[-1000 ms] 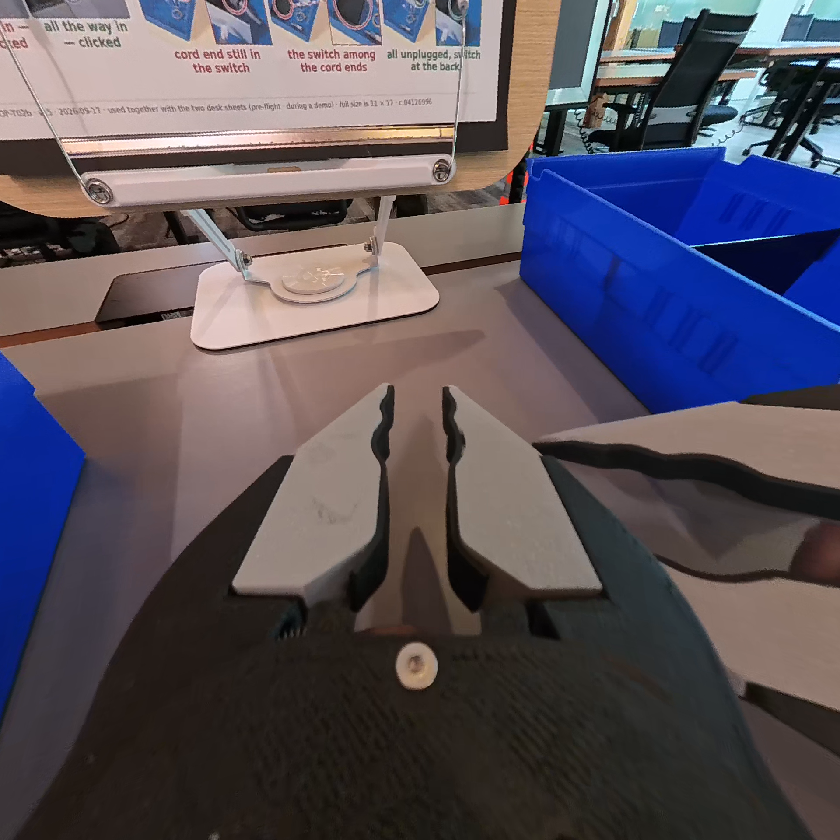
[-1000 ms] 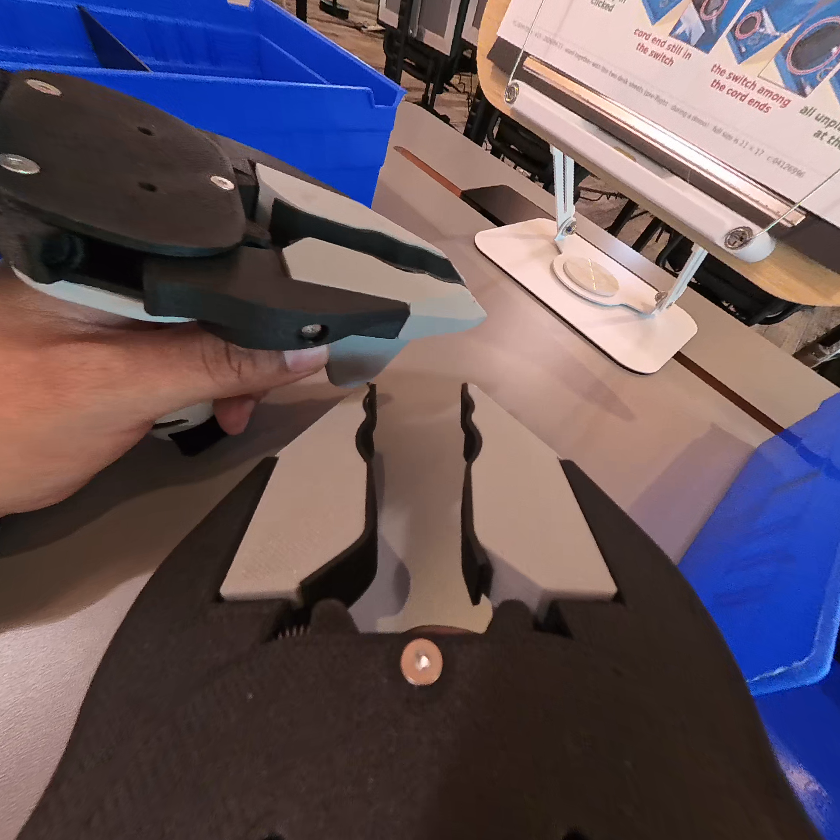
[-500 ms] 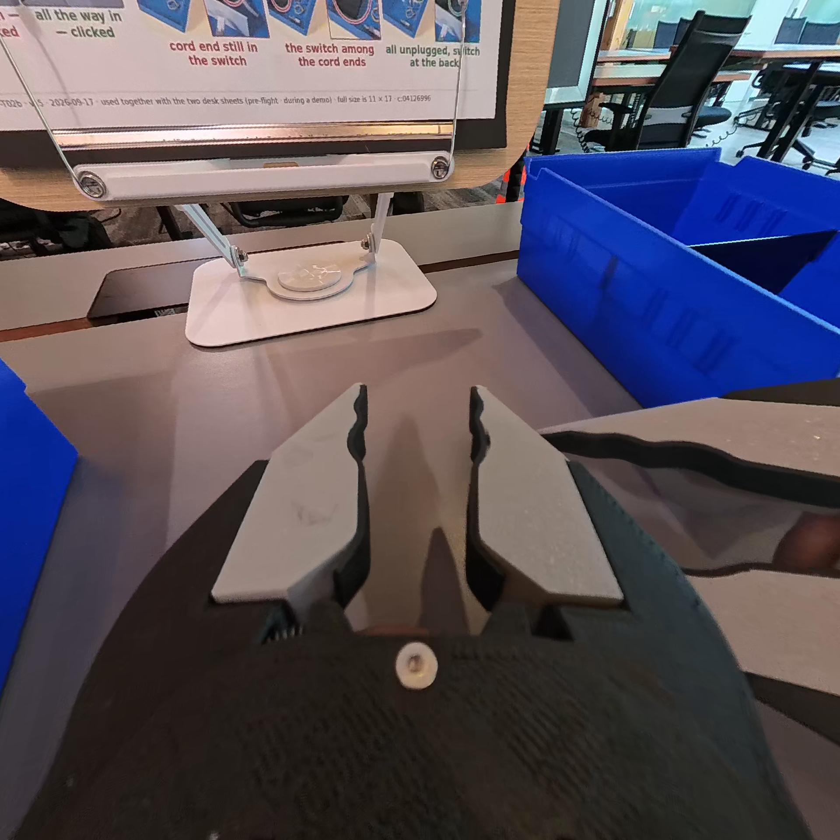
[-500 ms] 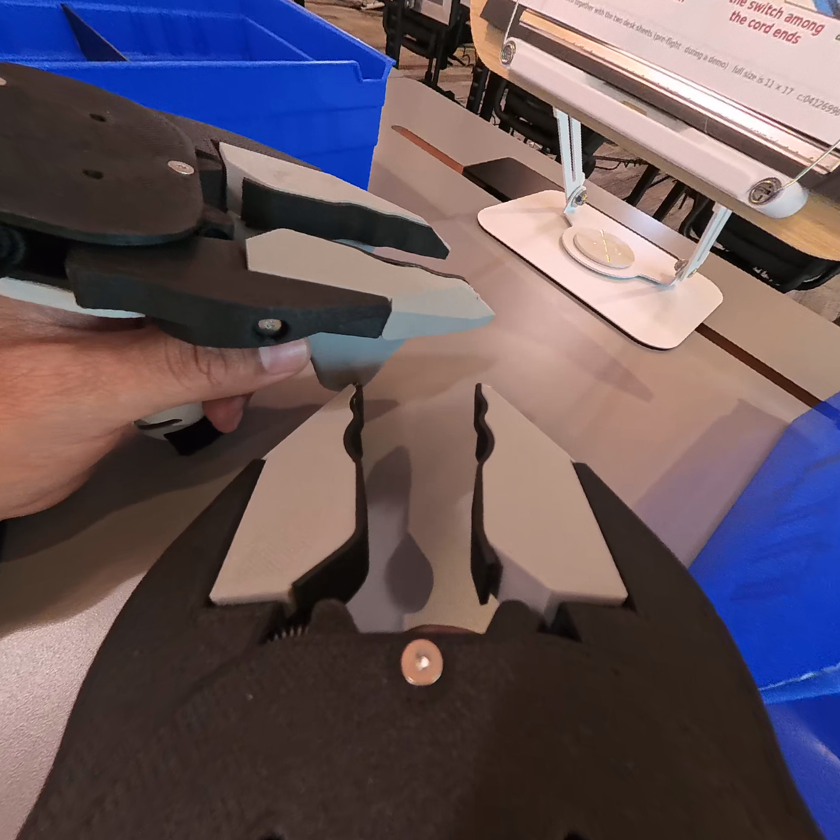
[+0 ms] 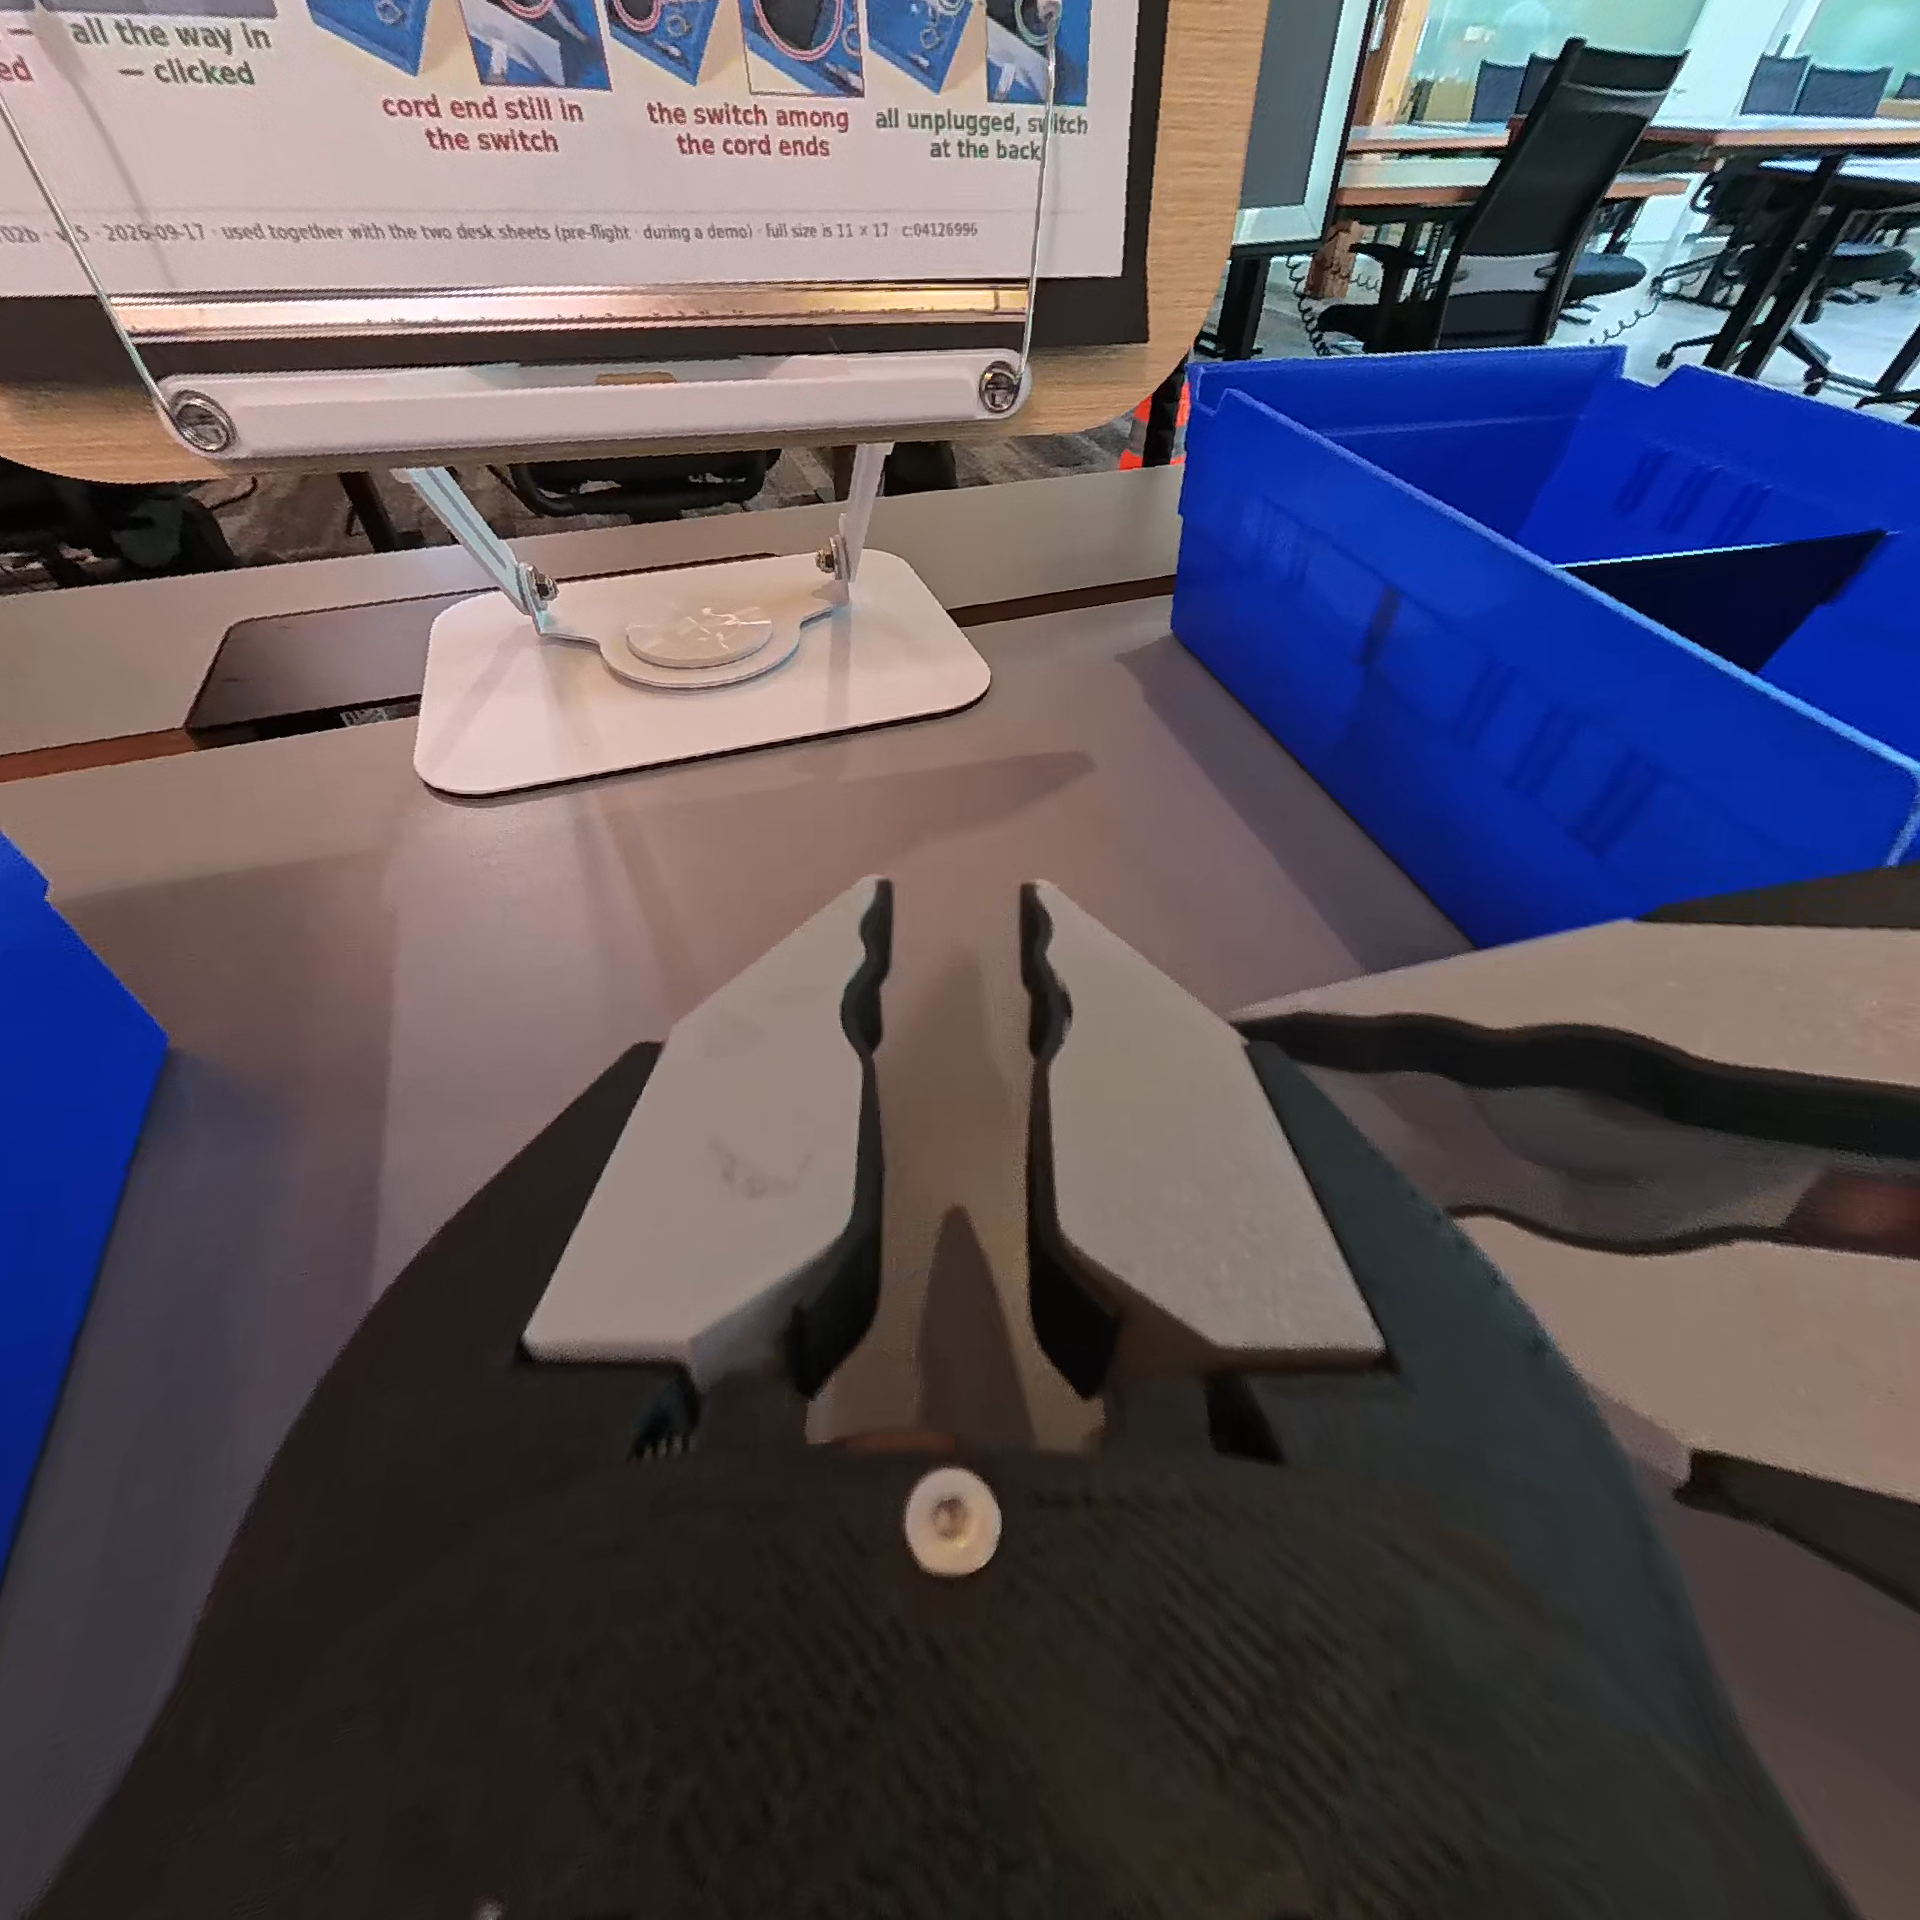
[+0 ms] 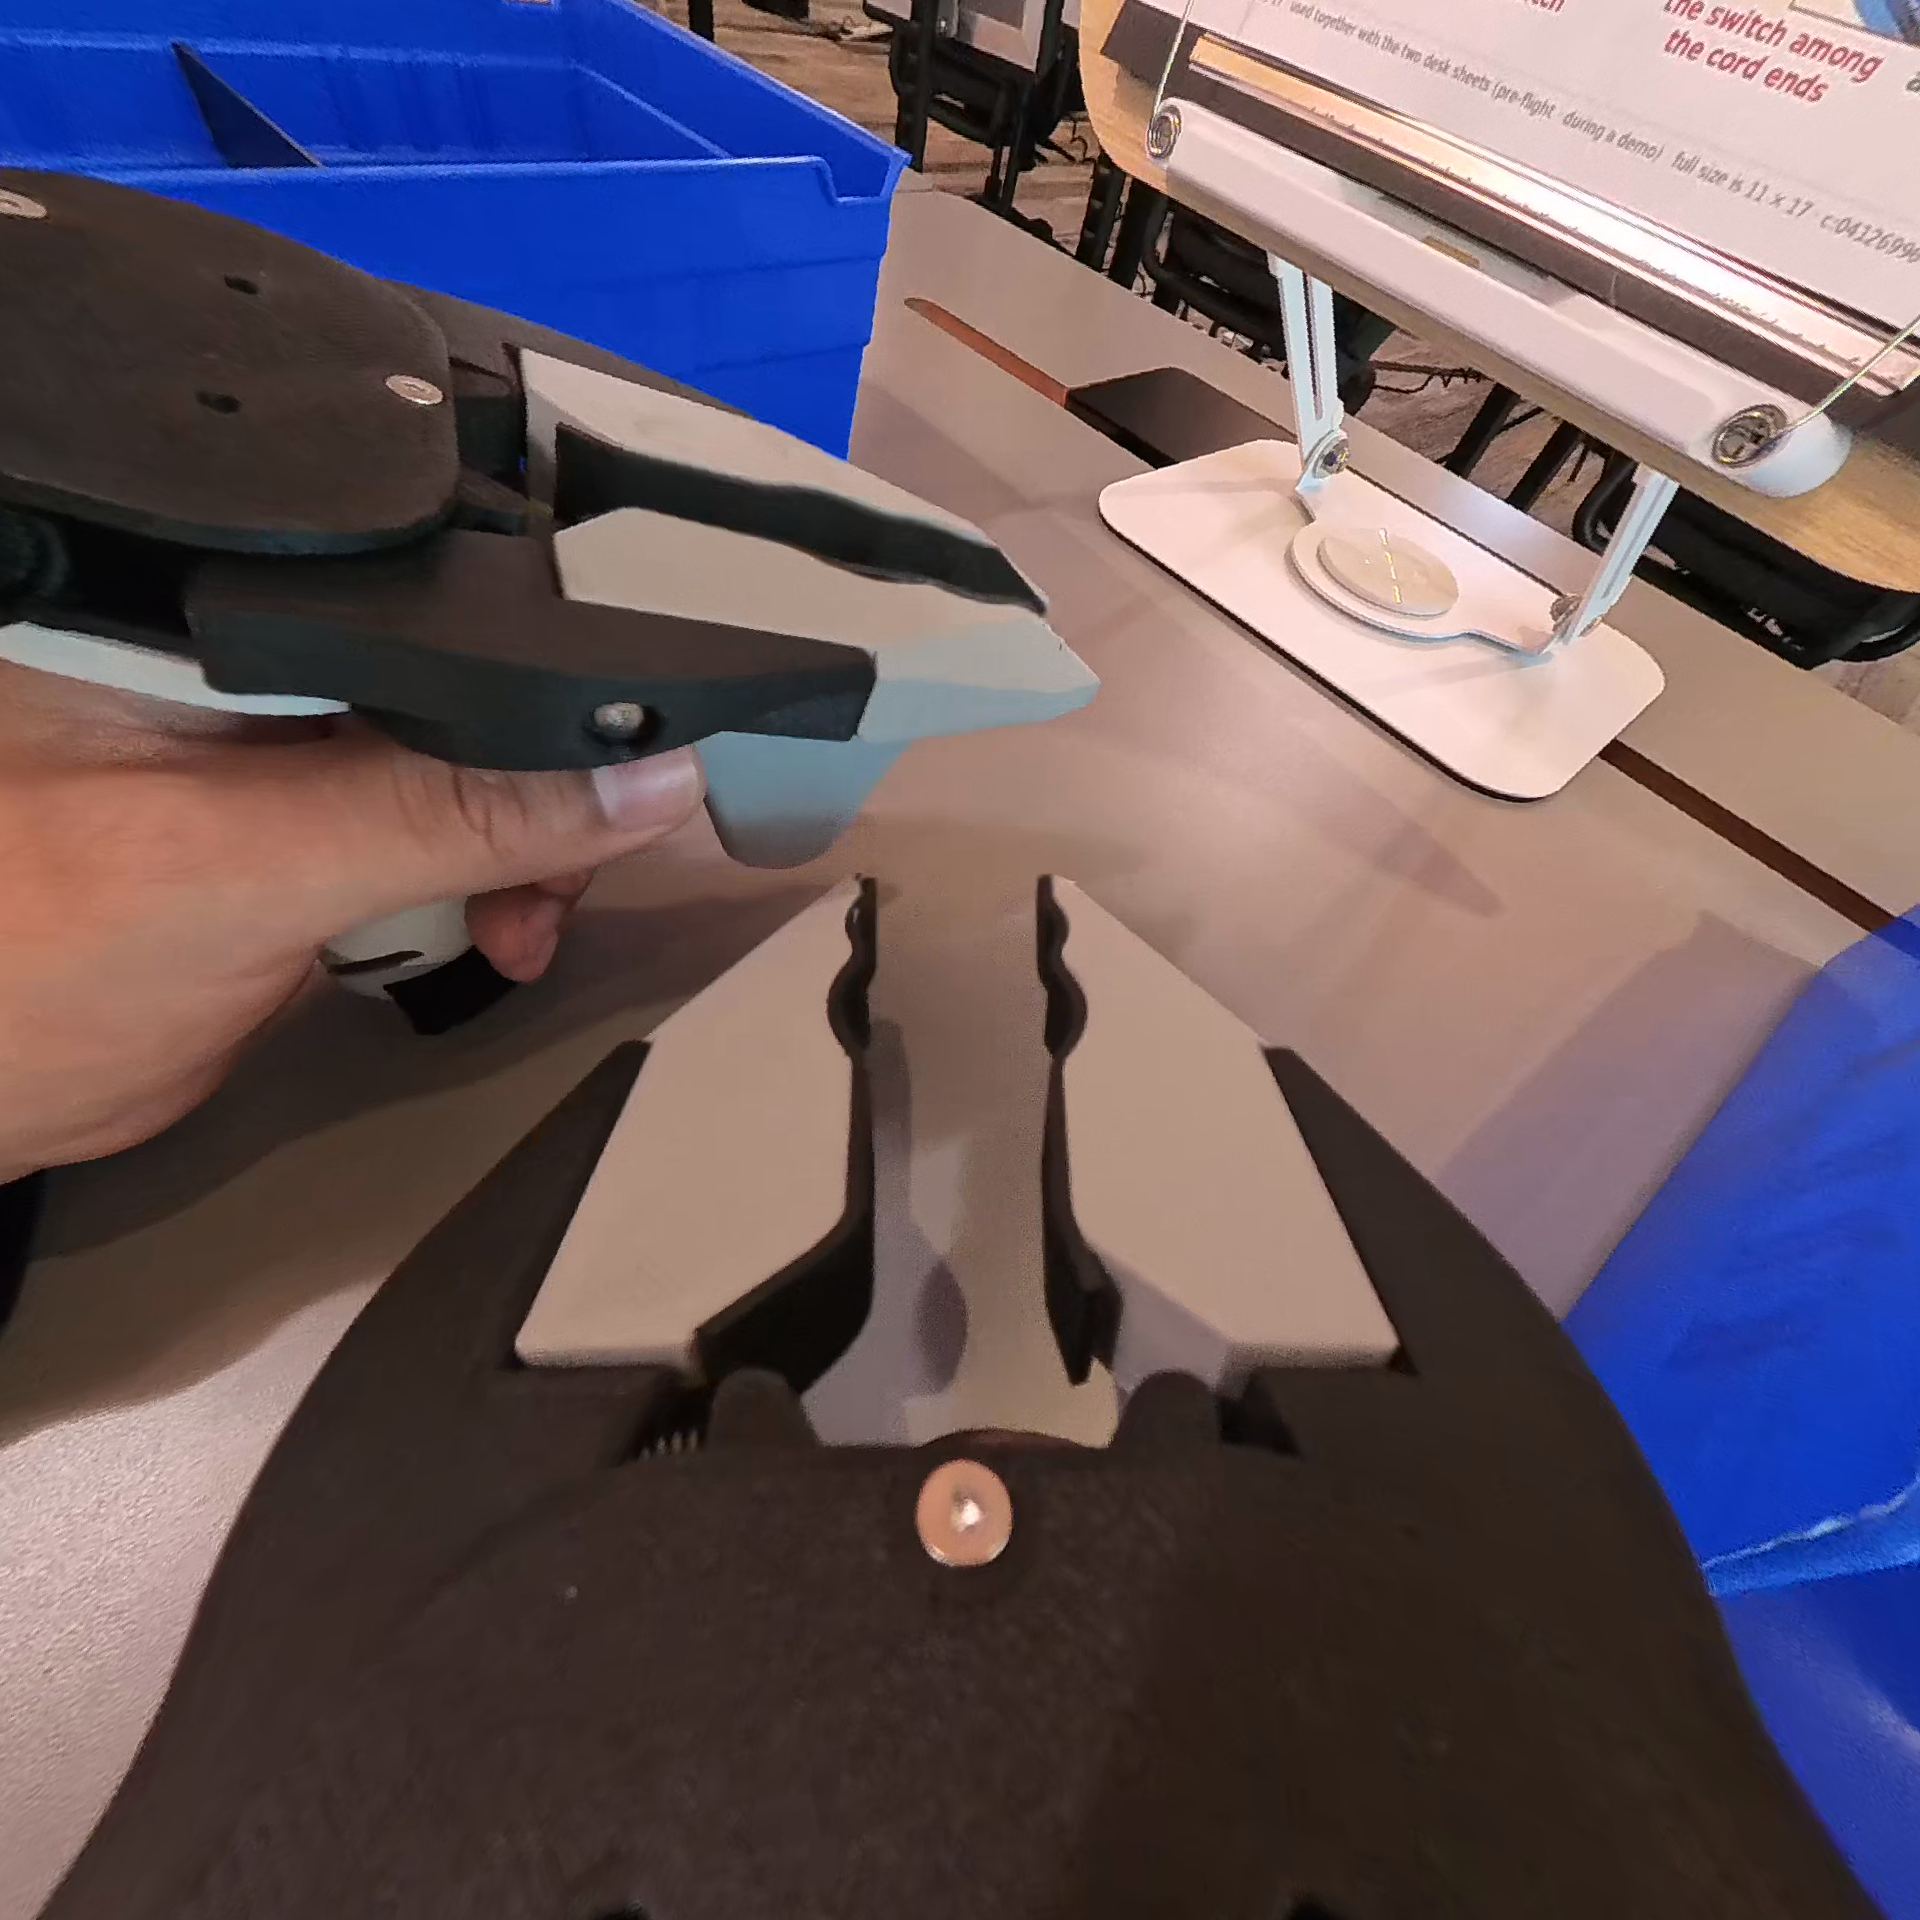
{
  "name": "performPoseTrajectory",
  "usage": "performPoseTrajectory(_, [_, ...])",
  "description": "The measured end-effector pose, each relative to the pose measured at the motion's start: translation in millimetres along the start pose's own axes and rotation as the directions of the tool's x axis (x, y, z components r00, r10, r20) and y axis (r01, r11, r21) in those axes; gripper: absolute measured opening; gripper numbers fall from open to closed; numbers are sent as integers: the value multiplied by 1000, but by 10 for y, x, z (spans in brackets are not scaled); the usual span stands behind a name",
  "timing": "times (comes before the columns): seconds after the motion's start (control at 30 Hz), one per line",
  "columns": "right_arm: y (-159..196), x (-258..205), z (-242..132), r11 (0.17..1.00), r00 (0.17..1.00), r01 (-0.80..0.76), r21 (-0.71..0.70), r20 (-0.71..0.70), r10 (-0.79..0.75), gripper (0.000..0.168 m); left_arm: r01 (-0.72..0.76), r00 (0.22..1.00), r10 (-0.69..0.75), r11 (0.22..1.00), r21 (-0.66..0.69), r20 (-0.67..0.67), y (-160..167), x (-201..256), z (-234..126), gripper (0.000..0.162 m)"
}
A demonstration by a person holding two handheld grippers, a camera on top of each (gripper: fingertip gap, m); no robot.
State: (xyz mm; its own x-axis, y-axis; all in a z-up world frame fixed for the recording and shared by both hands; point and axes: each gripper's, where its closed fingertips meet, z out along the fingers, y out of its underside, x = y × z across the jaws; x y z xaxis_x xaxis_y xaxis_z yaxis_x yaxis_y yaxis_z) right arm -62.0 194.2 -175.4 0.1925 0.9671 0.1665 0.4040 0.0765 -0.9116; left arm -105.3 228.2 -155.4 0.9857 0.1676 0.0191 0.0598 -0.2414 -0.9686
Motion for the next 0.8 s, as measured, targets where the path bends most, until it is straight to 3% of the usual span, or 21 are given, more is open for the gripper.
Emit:
performPoseTrajectory(0.1, [1,30,-4,1000,1000,-12,0,-11,12,45,9,1000,-9,1000,0,9,0,-22,1,32])
performPoseTrajectory(0.3, [54,32,34,999,1000,-10,-33,-15,9,83,11,1000,-11,1000,5,11,-3,-30,-11,36])
performPoseTrajectory(0.43, [57,-4,38,999,1000,24,-38,-17,-25,88,11,1000,-11,1000,5,17,-2,-41,-14,40])
performPoseTrajectory(0.6, [57,-15,36,999,999,33,-39,-17,-34,103,10,1000,-10,1000,14,19,-11,-38,-26,75])
performPoseTrajectory(0.67, [60,-17,31,999,1000,27,-39,-11,-27,106,15,1000,-16,1000,17,14,-14,-32,-34,81])
performPoseTrajectory(0.77, [60,-20,18,999,1000,20,-38,-3,-20,106,14,1000,-14,1000,12,-7,-2,-1,-54,72])
performPoseTrajectory(0.8, [49,-40,-1,999,1000,23,-30,13,-23,93,-2,999,2,1000,6,-40,10,49,-72,38])
